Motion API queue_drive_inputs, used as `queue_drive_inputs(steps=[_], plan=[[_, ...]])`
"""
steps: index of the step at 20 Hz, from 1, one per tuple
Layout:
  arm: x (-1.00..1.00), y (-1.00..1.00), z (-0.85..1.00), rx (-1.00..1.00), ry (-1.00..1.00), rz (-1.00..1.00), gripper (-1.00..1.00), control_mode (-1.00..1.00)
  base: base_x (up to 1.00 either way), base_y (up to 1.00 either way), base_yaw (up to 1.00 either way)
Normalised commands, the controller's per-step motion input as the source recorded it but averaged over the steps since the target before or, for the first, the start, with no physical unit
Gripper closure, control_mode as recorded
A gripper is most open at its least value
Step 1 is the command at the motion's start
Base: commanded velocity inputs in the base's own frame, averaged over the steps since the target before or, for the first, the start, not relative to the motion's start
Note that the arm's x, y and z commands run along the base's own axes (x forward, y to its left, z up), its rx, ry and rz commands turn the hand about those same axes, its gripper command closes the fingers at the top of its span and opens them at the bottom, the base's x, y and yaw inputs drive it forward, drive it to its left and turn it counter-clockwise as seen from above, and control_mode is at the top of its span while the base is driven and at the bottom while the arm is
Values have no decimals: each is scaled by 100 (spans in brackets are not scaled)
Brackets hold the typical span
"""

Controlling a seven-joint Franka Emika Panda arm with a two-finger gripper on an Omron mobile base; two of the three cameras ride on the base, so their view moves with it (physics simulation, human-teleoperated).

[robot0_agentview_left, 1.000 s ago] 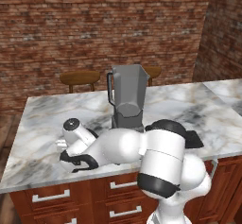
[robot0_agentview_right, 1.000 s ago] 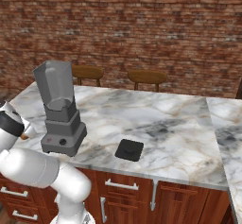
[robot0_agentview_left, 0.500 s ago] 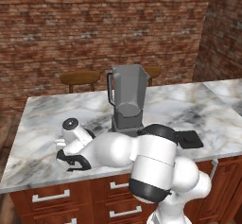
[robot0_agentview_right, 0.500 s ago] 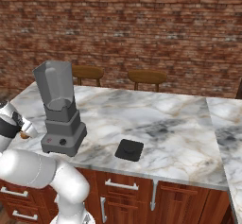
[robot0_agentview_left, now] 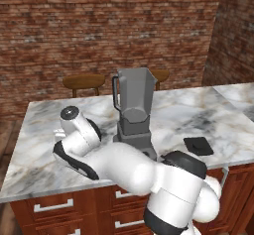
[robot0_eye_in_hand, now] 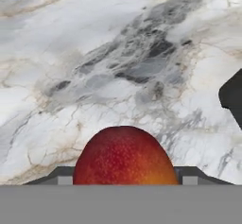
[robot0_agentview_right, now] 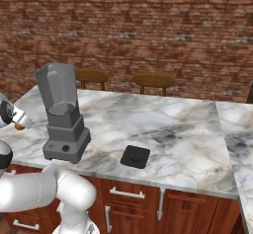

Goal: Open the blender lid, put the mango in the blender, close the lid, and start the blender.

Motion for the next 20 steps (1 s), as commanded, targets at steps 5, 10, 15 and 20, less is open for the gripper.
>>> queue_drive_inputs(steps=[5,10,15,20], plan=[[-6,-5,100,0,-12,0,100,-100,0,0,0],[0,-11,100,0,-15,0,100,-100,0,0,0],[0,-19,100,0,-15,0,100,-100,0,0,0],[0,-33,100,0,-15,0,100,-100,0,0,0]])
